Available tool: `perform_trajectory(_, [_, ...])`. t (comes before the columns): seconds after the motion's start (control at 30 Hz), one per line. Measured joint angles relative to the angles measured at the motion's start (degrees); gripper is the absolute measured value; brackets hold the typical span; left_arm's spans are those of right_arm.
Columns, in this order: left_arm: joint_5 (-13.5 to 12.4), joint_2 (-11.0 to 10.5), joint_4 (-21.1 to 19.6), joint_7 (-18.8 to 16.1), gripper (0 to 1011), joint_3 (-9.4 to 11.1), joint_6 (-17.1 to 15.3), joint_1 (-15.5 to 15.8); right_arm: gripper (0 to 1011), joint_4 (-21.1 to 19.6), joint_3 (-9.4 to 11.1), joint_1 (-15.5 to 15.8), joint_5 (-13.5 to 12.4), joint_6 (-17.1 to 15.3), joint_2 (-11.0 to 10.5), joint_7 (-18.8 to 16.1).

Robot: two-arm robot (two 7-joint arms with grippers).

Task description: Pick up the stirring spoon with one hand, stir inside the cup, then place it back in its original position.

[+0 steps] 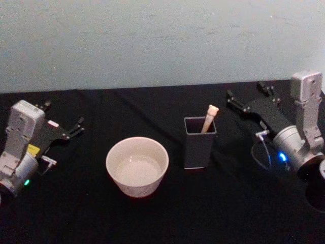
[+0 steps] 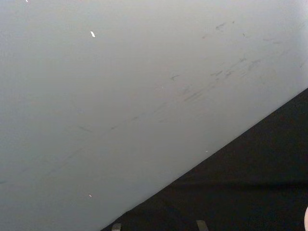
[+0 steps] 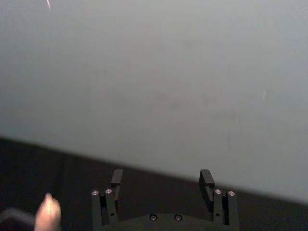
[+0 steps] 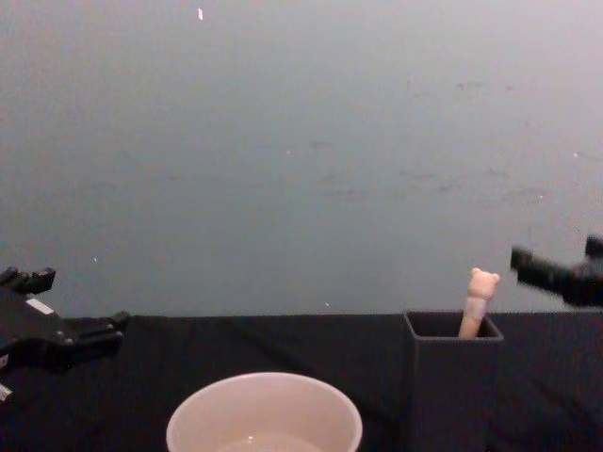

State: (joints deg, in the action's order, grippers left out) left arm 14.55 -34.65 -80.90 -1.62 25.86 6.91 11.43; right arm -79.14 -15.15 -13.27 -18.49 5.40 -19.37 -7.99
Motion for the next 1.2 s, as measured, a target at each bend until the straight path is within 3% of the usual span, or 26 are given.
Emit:
perform_trajectory(0.1, [0.00,0.00,0.00,0.00,1001,0.00,0.00,0.00,1002,1.59,-0.34,0.40,0.11,-3.05,0.29,-0.49])
perform_trajectory(0.37, [0.00,0.00,0.00,0.00,1001,0.00,0.01,0.00,1000,4.46,-0.97,0.19,1.14,-6.11,0.92,-2.04])
perform_trajectory(1.2, [0.00,0.00,0.00,0.00,1001,0.00,0.00,0.00,1000,3.79,-0.78,0.27,0.95,-5.55,0.76,-1.67])
